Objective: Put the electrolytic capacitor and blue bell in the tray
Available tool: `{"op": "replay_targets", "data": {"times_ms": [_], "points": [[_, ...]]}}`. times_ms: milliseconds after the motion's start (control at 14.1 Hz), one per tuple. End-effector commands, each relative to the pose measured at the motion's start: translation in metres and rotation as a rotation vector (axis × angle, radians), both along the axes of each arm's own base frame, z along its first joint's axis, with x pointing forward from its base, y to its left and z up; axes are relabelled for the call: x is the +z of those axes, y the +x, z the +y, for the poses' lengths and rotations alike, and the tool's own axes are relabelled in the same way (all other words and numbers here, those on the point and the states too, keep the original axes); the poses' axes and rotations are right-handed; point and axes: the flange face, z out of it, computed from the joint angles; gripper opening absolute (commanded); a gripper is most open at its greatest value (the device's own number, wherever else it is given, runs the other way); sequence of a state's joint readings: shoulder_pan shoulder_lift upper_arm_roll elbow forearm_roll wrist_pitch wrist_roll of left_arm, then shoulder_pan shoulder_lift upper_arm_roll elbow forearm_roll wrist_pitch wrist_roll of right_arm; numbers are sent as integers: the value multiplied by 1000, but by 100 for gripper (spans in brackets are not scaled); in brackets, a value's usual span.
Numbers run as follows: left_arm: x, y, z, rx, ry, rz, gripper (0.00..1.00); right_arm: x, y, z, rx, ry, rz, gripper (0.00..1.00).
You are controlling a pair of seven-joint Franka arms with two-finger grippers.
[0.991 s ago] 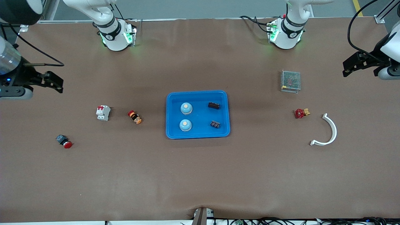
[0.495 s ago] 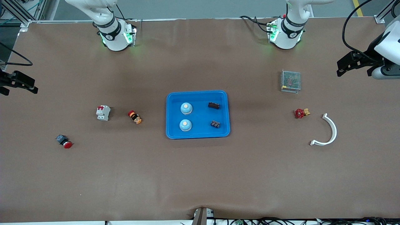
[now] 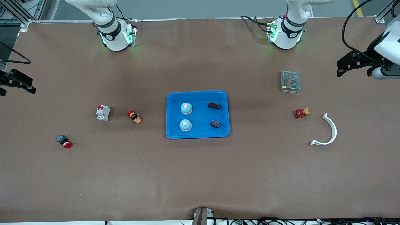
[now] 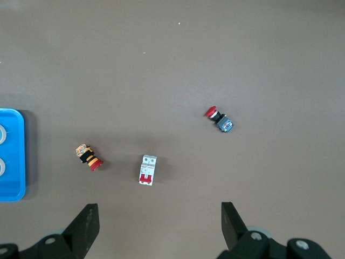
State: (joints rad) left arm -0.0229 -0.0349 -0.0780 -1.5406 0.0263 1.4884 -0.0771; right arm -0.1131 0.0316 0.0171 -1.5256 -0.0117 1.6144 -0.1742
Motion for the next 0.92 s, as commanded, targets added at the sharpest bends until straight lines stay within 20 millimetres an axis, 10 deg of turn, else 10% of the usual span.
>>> {"op": "replay_targets", "data": {"times_ms": [0,849], "points": [[6,-5,1,-10,-21,-6,100,7,-1,2,12,-4,-12,100],[9,-6,2,-4,-20,-9,100,14,3,5,-25,-3,-29,100]]}}
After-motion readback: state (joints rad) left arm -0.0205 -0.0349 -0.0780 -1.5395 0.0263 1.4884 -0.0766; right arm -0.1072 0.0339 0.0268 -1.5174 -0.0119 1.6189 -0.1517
